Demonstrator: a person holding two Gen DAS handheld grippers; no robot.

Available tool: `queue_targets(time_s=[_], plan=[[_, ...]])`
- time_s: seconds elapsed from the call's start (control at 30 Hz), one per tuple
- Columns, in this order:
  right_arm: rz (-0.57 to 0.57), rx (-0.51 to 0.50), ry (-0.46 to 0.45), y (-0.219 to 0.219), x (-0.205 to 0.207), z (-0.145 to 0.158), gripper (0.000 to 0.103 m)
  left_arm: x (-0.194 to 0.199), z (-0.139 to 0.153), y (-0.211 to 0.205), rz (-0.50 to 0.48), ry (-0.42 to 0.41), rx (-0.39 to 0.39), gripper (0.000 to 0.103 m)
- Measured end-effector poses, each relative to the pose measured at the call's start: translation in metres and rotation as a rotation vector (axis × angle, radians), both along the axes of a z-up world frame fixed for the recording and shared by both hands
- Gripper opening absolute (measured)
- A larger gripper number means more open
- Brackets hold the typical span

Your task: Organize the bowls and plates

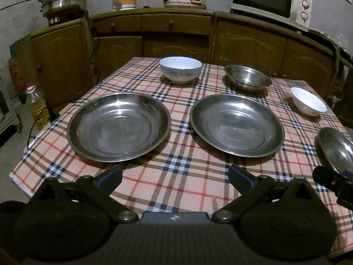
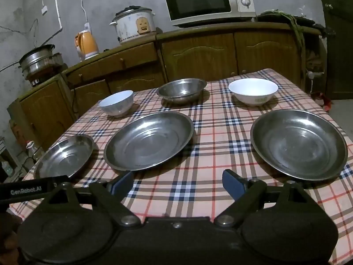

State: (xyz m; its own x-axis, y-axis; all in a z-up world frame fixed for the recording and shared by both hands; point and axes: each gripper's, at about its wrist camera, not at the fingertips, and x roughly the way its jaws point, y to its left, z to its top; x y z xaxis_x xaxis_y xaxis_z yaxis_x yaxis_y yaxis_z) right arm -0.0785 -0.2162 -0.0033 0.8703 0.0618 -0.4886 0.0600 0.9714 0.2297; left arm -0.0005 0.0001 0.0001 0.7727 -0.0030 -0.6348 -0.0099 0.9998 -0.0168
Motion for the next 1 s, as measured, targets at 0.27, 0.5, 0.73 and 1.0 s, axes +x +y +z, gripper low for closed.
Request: queue_targets(time_s=[0.27,0.5,0.73,1.0], plan=[[-0.024,-0.006,-0.014,-0.005,0.011,-0.001,0.103,0.013,-0.004,0.005,0.012,0.024,-0.003,0.103],[-0.023,-0.02,-0.03,-0.001,0.02,-0.01,0.103,0.027,-0.007,0.013,0.035,0.023,-0.021,0.103],[0.0,-0.036,-0.017,-0.003,0.036,-0.016,0.103,0.044,-0.015,0.013,0.004,0.018,-0.03,0.103],[-0.033,-0.015,-0.002,-0.02,0.083,-0.016,0.103,0.079,-0.018,0.007,-0.002,0.015,-0.007,0.103]])
